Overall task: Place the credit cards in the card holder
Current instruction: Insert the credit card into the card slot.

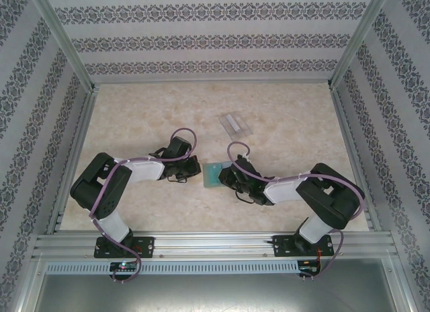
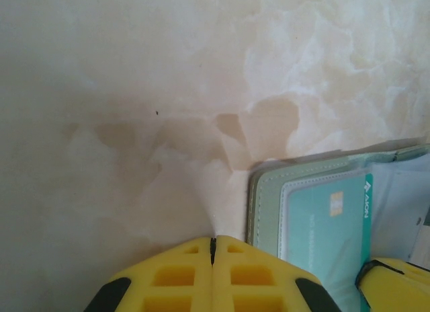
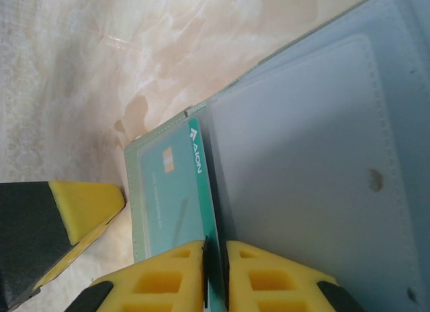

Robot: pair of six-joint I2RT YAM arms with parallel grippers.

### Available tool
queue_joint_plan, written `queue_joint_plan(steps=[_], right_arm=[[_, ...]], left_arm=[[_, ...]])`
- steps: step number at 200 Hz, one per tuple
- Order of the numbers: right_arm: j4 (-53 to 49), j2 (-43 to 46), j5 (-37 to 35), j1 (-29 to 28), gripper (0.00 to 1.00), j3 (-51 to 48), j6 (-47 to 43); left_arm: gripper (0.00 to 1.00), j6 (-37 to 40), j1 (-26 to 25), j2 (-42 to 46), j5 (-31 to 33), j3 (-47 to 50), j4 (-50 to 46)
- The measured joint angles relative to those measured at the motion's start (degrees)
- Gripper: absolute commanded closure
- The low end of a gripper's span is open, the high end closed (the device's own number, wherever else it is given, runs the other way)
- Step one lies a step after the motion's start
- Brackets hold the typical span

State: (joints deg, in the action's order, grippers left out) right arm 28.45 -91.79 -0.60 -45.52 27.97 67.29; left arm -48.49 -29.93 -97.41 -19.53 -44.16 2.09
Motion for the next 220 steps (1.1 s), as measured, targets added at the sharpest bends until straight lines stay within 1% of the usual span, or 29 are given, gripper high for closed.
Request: queue_joint_plan(steps=[36, 70, 89, 114, 149, 220], right_arm=[[0.0, -3.15, 1.09, -0.39, 0.84, 3.15, -0.17], [-0.59, -5.07, 1.6, -0.81, 0.75, 5.55, -0.39], [-1.27, -5.14, 1.73, -0.9, 0.73, 6.16, -1.27], [-2.38, -4.7, 1.51, -1.33, 0.63, 6.73, -1.95], [-7.17, -2.23, 0.92, -2.01, 0.61, 7.1, -3.1], [-14.21, 3.8, -4.02, -2.01, 0.59, 6.34, -7.34]], left_arm=[[1.0, -0.04, 0.04, 0.0, -0.42, 0.39, 0.76], [1.0, -0.94, 0.42, -0.13, -1.2, 0.55, 1.2], [1.0, -1.46, 0.42, -0.11, -1.22, 0.72, 1.55], [1.0, -1.64, 0.42, -0.11, -1.2, 0.76, 1.57], [1.0, -1.7, 0.42, -0.11, -1.2, 0.76, 1.57], [1.0, -1.68, 0.44, -0.22, -1.22, 0.37, 1.11]])
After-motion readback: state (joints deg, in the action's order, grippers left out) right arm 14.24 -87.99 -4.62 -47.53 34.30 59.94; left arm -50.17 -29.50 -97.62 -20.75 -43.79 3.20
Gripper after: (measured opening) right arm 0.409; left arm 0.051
